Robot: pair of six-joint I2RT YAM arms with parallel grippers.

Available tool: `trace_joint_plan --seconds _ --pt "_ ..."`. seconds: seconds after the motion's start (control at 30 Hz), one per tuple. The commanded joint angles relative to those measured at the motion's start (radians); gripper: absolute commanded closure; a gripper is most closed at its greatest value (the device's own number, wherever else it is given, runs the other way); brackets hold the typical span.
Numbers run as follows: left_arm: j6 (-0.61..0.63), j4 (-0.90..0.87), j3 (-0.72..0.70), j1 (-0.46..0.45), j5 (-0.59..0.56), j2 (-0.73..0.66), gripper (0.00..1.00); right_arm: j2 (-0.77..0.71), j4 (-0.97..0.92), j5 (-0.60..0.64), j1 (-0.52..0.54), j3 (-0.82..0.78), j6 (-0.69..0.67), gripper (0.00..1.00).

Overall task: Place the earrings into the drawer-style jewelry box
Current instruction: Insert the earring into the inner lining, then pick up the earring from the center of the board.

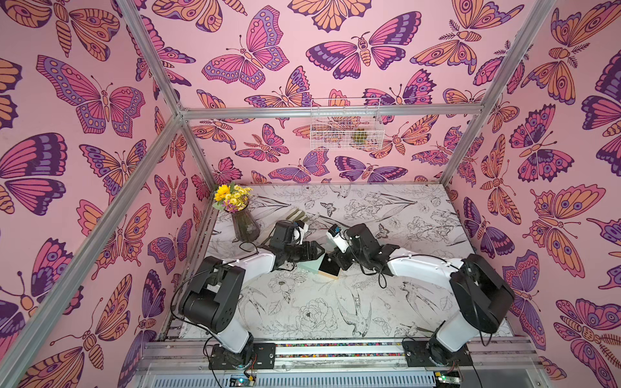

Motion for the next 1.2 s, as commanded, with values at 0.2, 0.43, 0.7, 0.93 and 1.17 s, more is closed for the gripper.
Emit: trace_joint_plan --seconds 0.2,0.43,0.7,0.93,1.17 --pt "0.007 -0.138 -0.084 -0.099 -0.144 -0.222 0.18 -0.152 -0.339 0.063 -0.006 -0.039 0.226 0.66" --pt "-0.062 -0.147 -0.183 -0.279 -0.226 -0.300 0.19 -0.203 -0.629 0.026 -0.006 -0.015 0.380 0.71" --pt "-0.140 -0.019 -0.259 -0.418 -0.238 -0.273 0.21 -0.132 -0.778 -0.070 0.028 0.018 0.465 0.77" --pt "-0.171 0.074 -0.255 -0.474 -0.220 -0.184 0.22 -0.055 -0.761 -0.105 0.049 0.036 0.501 0.79" --pt "-0.165 0.081 -0.263 -0.475 -0.235 -0.186 0.22 0.018 -0.774 -0.086 0.065 0.063 0.499 0.75"
